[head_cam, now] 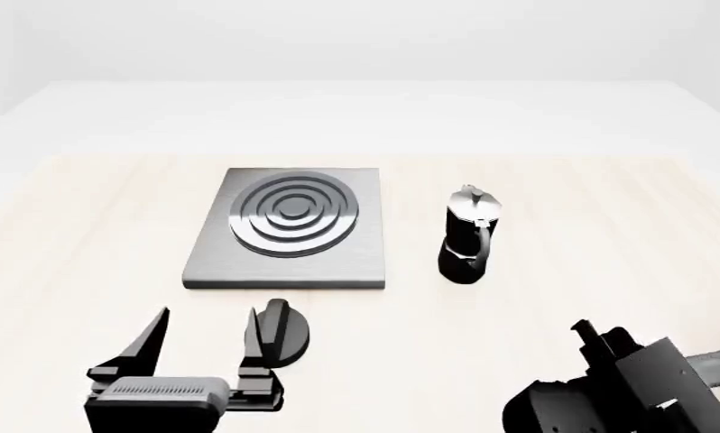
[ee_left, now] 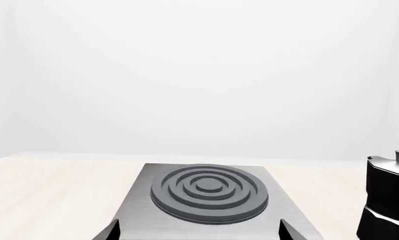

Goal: Put the frying pan on the stove.

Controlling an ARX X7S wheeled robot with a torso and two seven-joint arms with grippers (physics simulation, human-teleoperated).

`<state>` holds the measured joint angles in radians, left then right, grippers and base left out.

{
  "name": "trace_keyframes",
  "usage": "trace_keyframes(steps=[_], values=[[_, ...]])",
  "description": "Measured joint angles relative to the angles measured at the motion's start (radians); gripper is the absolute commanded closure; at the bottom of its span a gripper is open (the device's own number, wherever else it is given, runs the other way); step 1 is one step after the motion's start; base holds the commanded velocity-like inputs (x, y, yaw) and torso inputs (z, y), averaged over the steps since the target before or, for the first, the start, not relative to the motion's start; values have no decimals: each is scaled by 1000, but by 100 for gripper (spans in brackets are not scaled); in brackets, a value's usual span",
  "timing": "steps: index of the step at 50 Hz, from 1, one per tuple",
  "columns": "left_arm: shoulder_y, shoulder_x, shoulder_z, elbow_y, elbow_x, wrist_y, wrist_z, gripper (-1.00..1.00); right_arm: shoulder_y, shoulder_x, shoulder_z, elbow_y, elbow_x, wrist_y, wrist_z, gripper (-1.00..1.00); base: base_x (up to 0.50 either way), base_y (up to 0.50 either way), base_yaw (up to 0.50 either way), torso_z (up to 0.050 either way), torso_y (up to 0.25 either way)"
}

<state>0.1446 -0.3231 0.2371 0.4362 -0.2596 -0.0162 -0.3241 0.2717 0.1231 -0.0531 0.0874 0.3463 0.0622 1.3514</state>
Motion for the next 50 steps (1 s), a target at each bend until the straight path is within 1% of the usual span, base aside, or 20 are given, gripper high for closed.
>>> trace_keyframes(steps=[21, 39, 50], values=[[2, -7, 4, 7, 0, 6, -9, -100, -43, 47, -104, -259, -2, 83, -47, 100, 0, 0, 0, 0, 1], [2, -11, 5, 9, -7, 12, -14, -100, -37, 69, -171, -338, 61, 87, -152, 100, 0, 0, 0, 0, 2], [-1, -12, 9, 5, -8, 15, -15, -100, -26, 96, -220, -347, 102, 61, -269, 100, 0, 0, 0, 0, 1]])
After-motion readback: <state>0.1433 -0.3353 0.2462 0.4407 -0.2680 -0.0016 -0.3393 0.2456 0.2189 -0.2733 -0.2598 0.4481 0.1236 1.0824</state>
